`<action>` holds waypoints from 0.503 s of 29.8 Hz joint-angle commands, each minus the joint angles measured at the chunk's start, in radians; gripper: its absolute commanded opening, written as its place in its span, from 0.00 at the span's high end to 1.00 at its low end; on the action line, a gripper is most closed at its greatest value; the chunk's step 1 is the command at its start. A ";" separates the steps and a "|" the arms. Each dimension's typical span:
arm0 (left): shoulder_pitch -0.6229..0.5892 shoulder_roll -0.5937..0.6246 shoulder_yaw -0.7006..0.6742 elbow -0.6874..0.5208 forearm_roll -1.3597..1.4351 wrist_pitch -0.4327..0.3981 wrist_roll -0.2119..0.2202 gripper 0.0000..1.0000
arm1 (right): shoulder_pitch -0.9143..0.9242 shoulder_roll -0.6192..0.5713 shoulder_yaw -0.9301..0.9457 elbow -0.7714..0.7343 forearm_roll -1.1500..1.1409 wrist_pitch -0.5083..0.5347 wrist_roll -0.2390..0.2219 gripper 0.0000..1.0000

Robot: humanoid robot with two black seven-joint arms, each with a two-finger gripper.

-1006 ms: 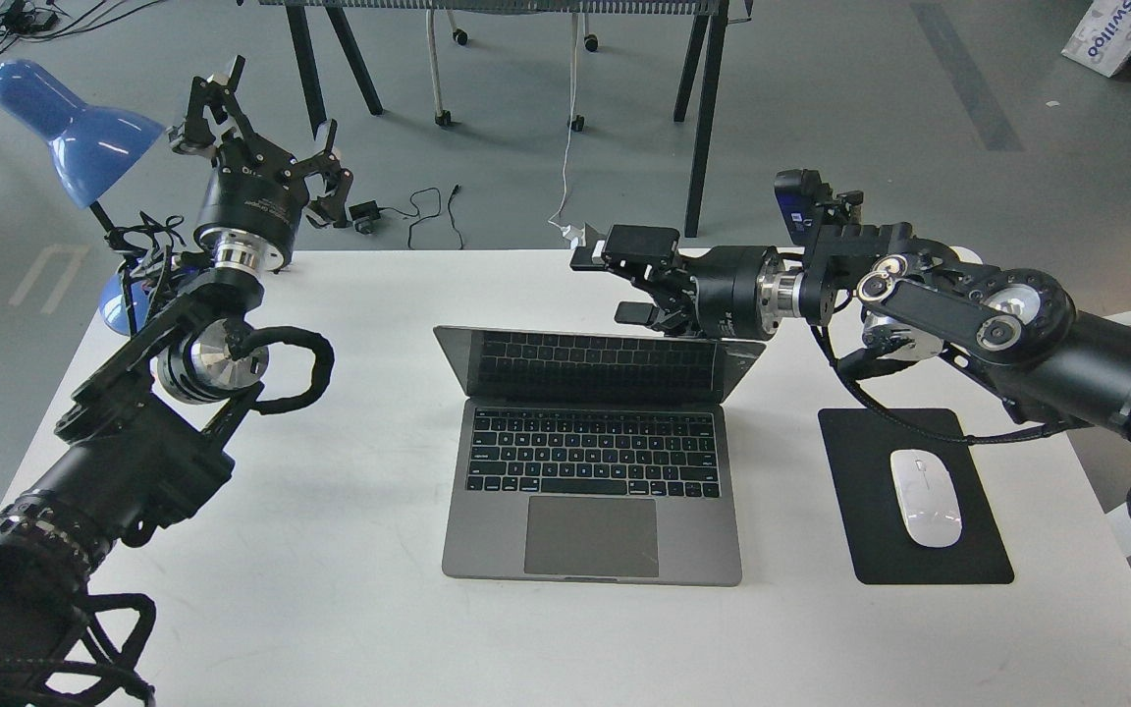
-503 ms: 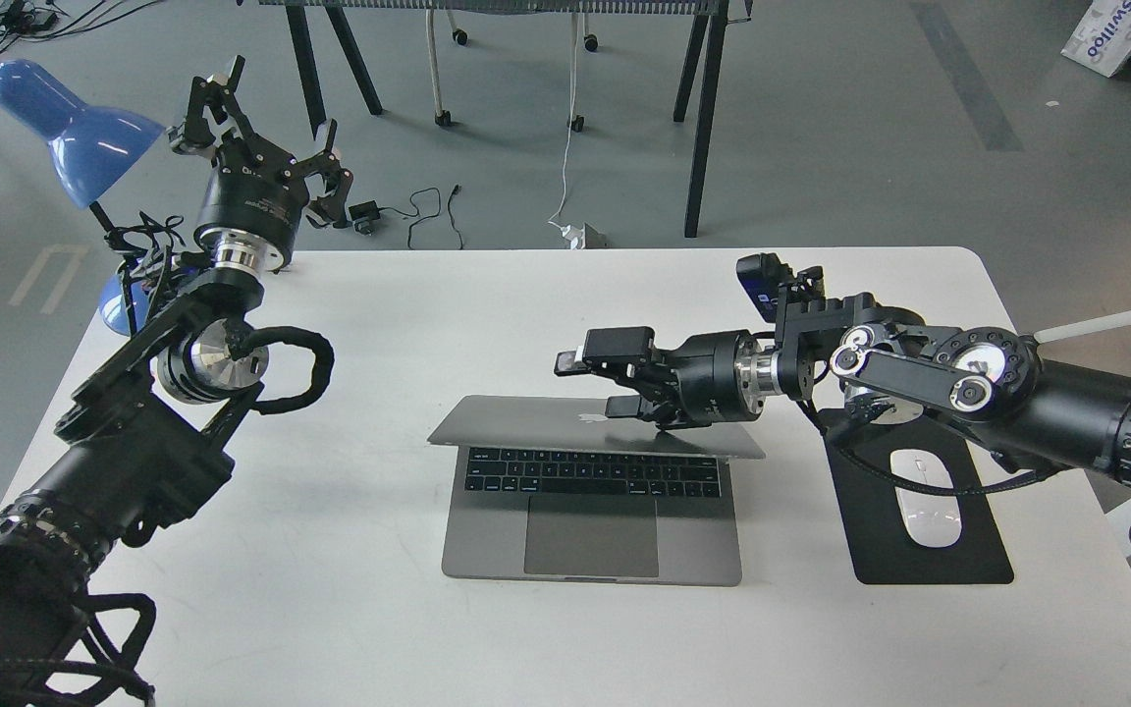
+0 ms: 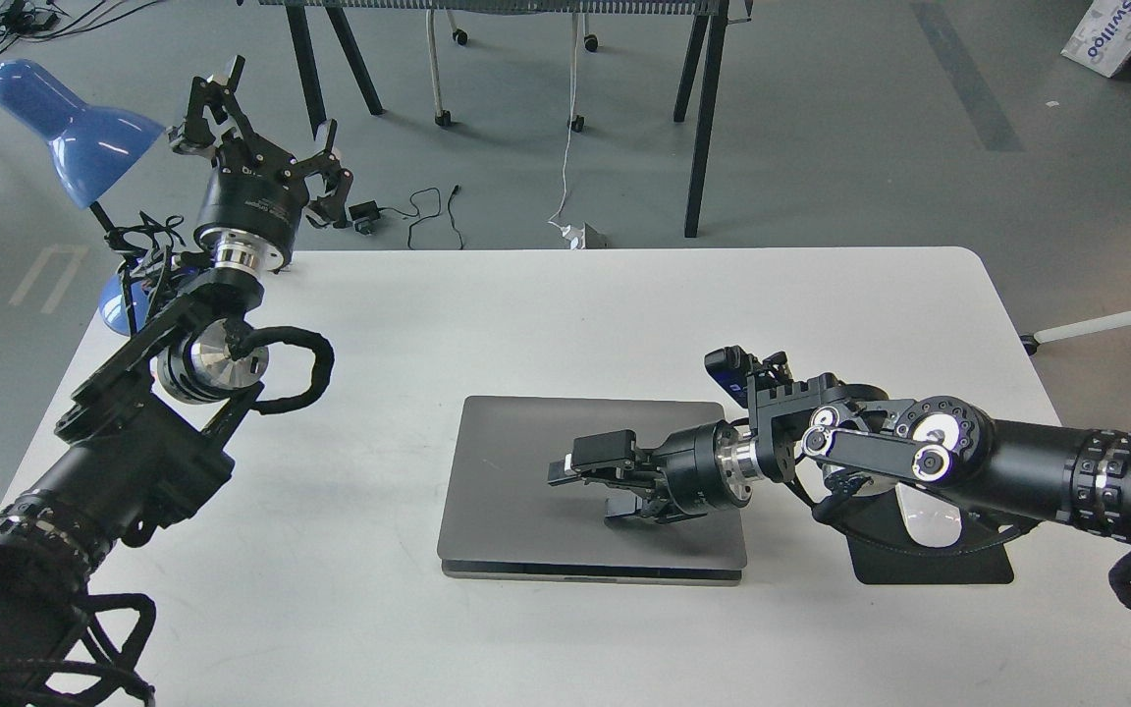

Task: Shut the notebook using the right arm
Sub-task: 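Push the laptop screen down with the right gripper until it shuts, then lift the right gripper up and away from the closed laptop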

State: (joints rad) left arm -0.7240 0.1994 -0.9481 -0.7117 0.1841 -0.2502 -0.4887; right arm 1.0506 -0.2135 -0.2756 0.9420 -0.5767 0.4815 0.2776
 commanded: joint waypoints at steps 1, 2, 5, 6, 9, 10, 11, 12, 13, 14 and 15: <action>0.000 0.000 0.000 0.000 0.000 0.000 0.000 0.00 | -0.012 0.000 -0.023 0.000 0.000 -0.003 0.000 0.00; 0.000 0.000 0.000 0.000 0.000 0.000 0.000 0.00 | -0.015 0.000 -0.025 0.000 0.000 -0.003 0.000 0.00; 0.000 0.000 0.000 0.000 0.000 0.000 0.000 0.00 | -0.023 0.000 -0.025 -0.008 0.000 -0.003 0.000 0.00; 0.000 0.000 0.000 0.000 0.000 0.000 0.000 0.00 | -0.023 0.000 -0.025 -0.002 0.000 -0.003 0.000 0.00; 0.000 0.000 0.000 0.000 0.000 -0.001 0.000 0.00 | -0.015 0.000 -0.014 -0.005 0.001 -0.003 0.000 0.00; 0.000 0.000 0.000 0.000 0.000 0.000 0.000 0.00 | -0.014 0.000 -0.010 -0.012 0.000 -0.004 0.000 0.00; 0.000 0.000 0.000 0.000 0.000 0.000 0.000 0.00 | -0.008 0.000 -0.005 -0.014 0.000 -0.006 0.000 0.00; 0.000 0.000 0.000 0.000 0.000 0.000 0.000 0.00 | -0.003 0.002 -0.001 -0.014 0.000 -0.006 0.000 0.00; 0.000 0.000 0.000 0.000 0.001 0.000 0.000 0.00 | 0.006 0.000 0.013 -0.014 0.001 -0.006 0.000 0.00; 0.000 0.000 0.000 0.000 0.000 0.000 0.000 0.00 | 0.015 -0.001 0.027 -0.014 0.001 -0.006 0.000 0.00; 0.000 0.000 0.000 0.000 0.000 0.000 0.000 0.00 | 0.025 -0.004 0.044 -0.014 0.001 -0.006 0.000 0.00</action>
State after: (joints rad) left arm -0.7240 0.1995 -0.9481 -0.7118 0.1843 -0.2503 -0.4887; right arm 1.0520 -0.2127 -0.2685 0.9292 -0.5764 0.4762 0.2776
